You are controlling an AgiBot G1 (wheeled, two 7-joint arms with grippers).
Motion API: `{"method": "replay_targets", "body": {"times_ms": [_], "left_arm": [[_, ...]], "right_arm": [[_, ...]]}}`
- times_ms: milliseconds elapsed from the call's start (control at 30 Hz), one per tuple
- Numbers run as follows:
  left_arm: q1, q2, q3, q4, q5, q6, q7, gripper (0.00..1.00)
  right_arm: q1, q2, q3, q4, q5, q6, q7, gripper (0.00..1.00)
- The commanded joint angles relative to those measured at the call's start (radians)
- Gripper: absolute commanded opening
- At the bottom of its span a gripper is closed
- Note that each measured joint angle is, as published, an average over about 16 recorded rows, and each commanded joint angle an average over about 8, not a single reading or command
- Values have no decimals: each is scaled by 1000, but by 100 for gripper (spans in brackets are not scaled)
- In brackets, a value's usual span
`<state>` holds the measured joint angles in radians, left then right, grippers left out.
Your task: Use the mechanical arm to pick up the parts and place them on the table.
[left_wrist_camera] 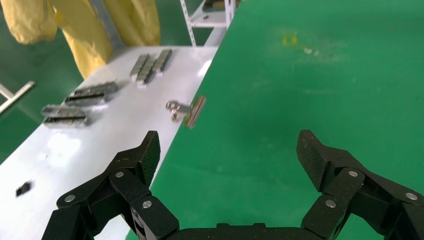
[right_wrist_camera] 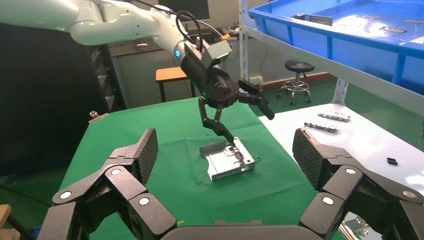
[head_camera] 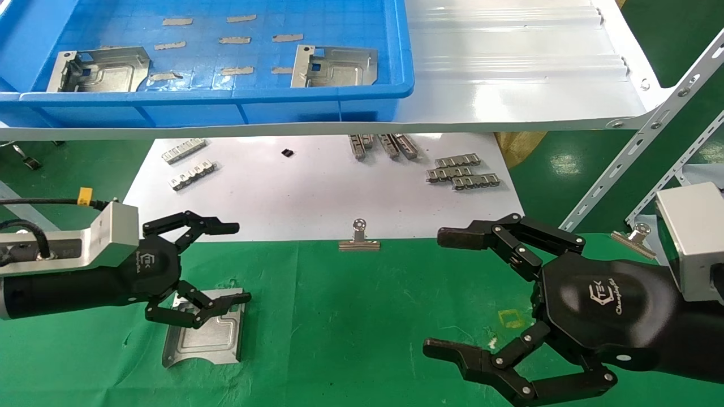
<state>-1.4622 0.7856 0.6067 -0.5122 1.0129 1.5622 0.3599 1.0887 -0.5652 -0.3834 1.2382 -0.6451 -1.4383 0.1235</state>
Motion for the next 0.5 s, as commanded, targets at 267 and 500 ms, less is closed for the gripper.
{"method": "replay_targets", "body": {"times_ms": [267,500], "left_arm": [[89,-40,-75,-177,-65,-15,-126,100],[159,-71,-134,-316,-116,-27,-224,100]], "right_arm": [[0,0,0,0,0,0,0,100],[0,0,0,0,0,0,0,100]]}}
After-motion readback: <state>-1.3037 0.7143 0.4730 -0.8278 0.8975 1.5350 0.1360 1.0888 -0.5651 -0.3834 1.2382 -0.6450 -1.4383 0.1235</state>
